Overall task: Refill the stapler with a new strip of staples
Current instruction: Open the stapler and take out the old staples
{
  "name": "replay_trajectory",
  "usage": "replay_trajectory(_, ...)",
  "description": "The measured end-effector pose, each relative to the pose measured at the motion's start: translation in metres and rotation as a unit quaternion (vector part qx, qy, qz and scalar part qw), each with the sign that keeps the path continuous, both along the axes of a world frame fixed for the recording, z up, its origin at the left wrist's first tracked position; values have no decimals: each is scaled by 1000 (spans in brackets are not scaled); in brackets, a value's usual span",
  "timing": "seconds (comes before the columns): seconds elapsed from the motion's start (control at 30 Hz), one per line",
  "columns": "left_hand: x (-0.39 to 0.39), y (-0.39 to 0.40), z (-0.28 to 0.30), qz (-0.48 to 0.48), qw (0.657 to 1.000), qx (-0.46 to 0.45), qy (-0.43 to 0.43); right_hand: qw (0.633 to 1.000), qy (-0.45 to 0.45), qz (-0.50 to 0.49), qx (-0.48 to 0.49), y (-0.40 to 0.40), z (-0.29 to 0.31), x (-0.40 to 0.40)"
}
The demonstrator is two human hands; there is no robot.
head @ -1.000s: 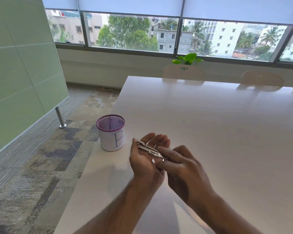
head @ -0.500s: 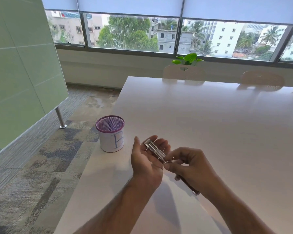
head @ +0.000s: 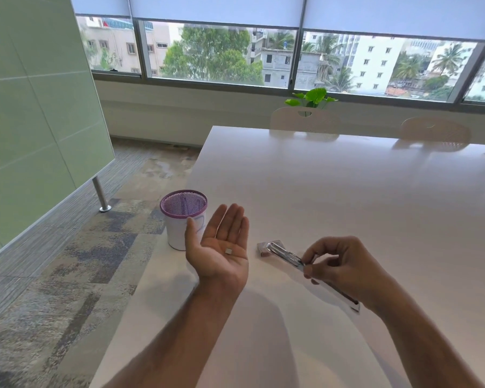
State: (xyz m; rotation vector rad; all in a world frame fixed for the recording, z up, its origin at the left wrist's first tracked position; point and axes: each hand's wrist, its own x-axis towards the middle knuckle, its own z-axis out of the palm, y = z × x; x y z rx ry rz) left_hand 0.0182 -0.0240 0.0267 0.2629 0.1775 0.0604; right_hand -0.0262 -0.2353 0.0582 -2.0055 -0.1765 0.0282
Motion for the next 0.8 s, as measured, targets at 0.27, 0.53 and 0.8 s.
replay_trajectory(0.27,-5,-1,5,-5,1000,-22,-15,993,15,25,-116,14,-20,4)
replay_trajectory(0.53,-9,-3,6,-28,999,-21,-22,987,-35,-4,-159,34,-31,1)
replay_trajectory(0.8,-11,-3,9,-56,996,-14,-70,978,-191,-70,-47,55,8,-4)
